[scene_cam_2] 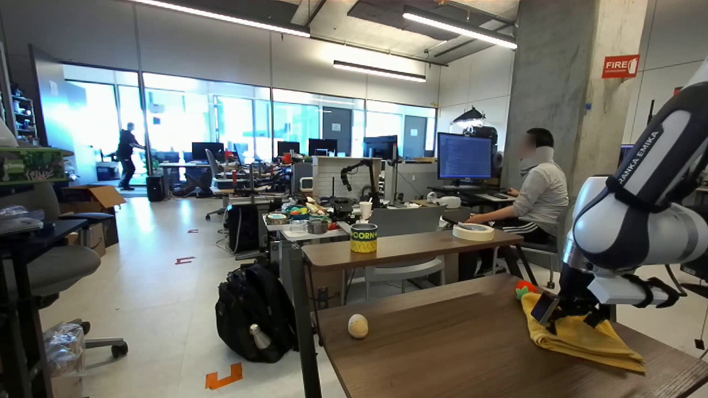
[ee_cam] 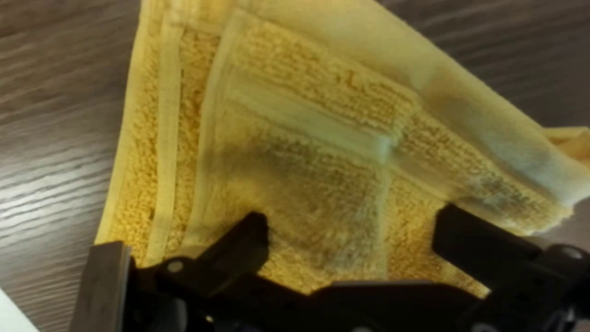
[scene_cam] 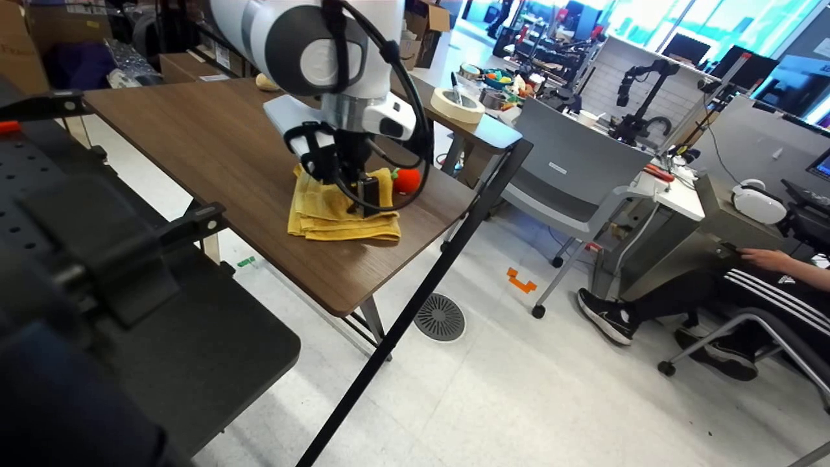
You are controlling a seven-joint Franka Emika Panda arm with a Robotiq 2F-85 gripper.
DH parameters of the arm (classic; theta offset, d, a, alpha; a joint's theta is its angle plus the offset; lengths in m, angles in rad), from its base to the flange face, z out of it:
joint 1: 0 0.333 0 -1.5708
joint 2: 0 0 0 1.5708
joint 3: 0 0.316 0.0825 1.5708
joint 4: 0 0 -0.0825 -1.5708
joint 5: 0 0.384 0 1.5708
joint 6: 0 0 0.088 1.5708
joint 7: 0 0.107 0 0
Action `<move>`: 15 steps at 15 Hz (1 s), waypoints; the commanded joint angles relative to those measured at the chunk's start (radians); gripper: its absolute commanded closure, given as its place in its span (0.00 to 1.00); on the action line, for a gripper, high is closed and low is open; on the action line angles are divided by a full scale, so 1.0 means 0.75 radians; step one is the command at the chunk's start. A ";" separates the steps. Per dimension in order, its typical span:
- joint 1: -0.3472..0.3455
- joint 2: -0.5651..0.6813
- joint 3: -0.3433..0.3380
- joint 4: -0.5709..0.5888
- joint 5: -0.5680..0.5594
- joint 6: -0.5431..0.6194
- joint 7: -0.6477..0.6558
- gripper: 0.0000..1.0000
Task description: Wipe the table
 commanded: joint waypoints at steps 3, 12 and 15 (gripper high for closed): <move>-0.198 0.096 0.066 0.186 0.105 -0.142 -0.100 0.00; 0.067 0.074 -0.010 0.066 -0.103 -0.209 -0.226 0.00; 0.205 0.067 0.020 0.094 -0.179 -0.220 -0.230 0.00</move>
